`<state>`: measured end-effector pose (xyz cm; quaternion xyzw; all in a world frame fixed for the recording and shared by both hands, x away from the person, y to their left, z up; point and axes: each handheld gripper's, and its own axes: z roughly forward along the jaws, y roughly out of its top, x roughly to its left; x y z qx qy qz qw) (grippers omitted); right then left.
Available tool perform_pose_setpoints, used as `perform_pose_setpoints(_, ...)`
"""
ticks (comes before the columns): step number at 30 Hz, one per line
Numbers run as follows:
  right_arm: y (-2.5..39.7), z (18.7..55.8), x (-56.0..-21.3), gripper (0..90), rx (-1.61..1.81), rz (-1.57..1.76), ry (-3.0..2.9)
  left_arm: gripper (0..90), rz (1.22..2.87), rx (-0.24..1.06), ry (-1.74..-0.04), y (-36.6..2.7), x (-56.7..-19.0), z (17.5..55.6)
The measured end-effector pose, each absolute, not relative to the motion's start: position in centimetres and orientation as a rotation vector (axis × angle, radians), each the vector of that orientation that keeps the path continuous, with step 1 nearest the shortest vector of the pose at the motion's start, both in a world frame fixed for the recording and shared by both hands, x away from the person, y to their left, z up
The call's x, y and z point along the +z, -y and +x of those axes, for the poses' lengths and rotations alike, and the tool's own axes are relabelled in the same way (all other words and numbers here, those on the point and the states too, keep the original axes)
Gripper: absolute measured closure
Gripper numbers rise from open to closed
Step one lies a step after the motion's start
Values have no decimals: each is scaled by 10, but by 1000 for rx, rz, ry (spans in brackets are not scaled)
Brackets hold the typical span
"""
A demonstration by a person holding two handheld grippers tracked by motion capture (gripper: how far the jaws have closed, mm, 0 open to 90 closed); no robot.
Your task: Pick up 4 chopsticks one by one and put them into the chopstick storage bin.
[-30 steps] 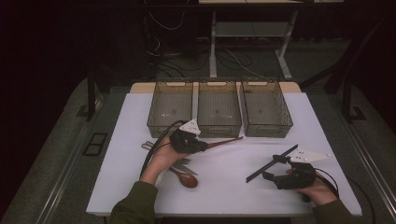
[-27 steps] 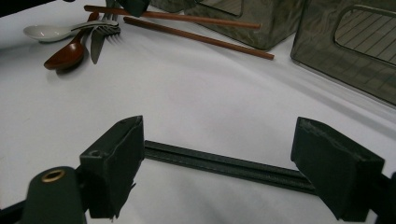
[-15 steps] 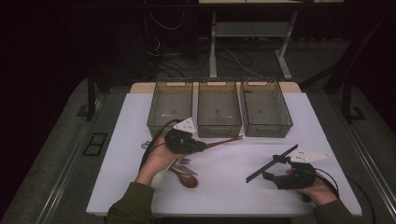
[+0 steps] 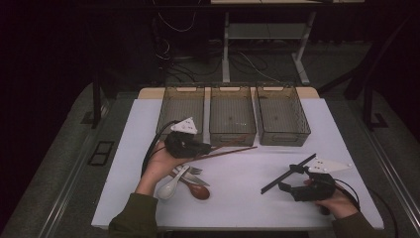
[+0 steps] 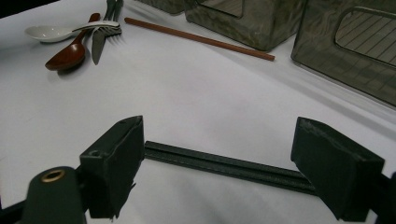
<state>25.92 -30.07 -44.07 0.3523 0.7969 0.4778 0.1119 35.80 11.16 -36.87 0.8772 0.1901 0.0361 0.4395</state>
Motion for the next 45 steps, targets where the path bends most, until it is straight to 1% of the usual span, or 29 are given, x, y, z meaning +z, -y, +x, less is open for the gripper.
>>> perform_pose_setpoints(12,300,259,-441,171,1402,1026,-2345,832,2171,146,-522,-120,-354,370)
perform_pose_setpoints(21,300,259,-441,171,1398,1028,-2342,832,2151,178,-545,-127,-337,390)
perform_pose_setpoints(28,300,259,-441,171,1400,1028,-2342,832,2155,232,-594,-129,-325,408)
perform_pose_setpoints(37,299,259,-441,171,1404,1030,-2338,833,2150,344,-722,-138,-326,434)
perform_pose_setpoints(45,299,259,-441,171,1406,1031,-2337,834,2146,382,-869,-150,-338,456)
